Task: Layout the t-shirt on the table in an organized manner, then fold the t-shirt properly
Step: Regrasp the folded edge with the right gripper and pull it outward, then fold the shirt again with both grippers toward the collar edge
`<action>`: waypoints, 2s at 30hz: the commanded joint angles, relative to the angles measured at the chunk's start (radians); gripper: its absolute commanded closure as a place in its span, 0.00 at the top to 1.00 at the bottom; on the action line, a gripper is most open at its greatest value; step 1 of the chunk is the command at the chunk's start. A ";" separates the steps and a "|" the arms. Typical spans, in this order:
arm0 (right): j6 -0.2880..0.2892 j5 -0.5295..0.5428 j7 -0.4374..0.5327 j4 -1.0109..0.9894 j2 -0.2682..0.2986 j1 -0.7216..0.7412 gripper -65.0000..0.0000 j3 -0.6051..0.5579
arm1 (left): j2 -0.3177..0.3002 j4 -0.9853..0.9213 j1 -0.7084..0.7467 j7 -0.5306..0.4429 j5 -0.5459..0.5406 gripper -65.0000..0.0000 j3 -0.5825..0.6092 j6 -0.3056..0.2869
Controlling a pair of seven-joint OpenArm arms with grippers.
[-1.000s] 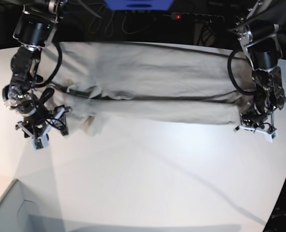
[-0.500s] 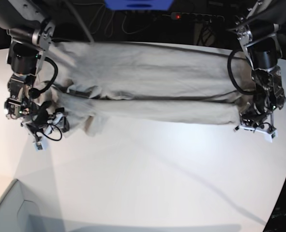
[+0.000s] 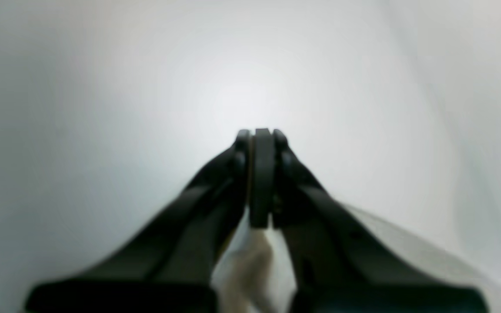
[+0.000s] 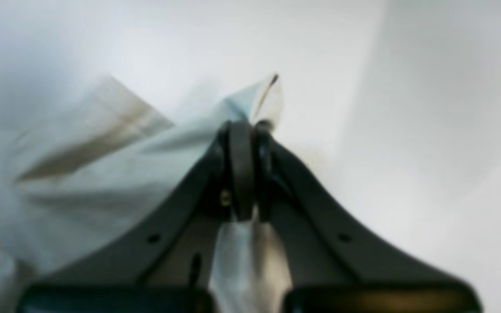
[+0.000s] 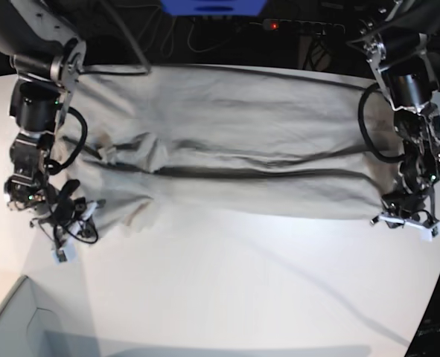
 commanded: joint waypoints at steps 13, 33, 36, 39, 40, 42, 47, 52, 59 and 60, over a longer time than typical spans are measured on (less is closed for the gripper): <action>0.007 0.020 0.017 0.388 -0.034 -0.050 0.00 0.060 | -0.012 0.040 -0.077 -0.020 -0.004 0.00 -0.003 -0.006; 0.007 0.020 0.024 0.910 -0.160 -0.630 0.00 0.080 | -0.012 0.447 0.308 -0.022 -0.254 0.00 -0.007 -0.006; 0.007 0.020 0.024 0.973 -0.160 -0.692 0.00 0.080 | -0.015 0.508 0.357 -0.022 -0.269 0.00 -0.009 -0.006; 0.007 0.020 0.024 1.019 -0.162 -0.750 0.00 0.078 | -0.015 0.543 0.386 -0.022 -0.274 0.00 -0.009 -0.006; 0.007 0.020 0.024 1.022 -0.165 -0.764 0.00 0.078 | -0.013 0.548 0.394 -0.022 -0.274 0.00 -0.009 -0.006; 0.007 0.020 0.024 1.021 -0.177 -0.784 0.00 0.080 | -0.012 0.559 0.409 -0.022 -0.274 0.00 -0.009 -0.006; 0.007 0.020 0.024 1.016 -0.199 -0.819 0.00 0.119 | -0.009 0.585 0.458 -0.022 -0.274 0.00 -0.009 -0.006; 0.007 0.020 0.024 1.013 -0.225 -0.825 0.00 0.187 | -0.009 0.641 0.521 -0.022 -0.275 0.00 -0.009 -0.006; 0.007 0.020 0.025 1.002 -0.229 -0.887 0.00 0.185 | -0.009 0.595 0.540 -0.030 -0.275 0.00 -0.009 -0.006; 0.007 0.020 0.028 1.002 -0.243 -0.897 0.00 0.184 | -0.009 0.586 0.536 -0.030 -0.275 0.00 -0.009 -0.006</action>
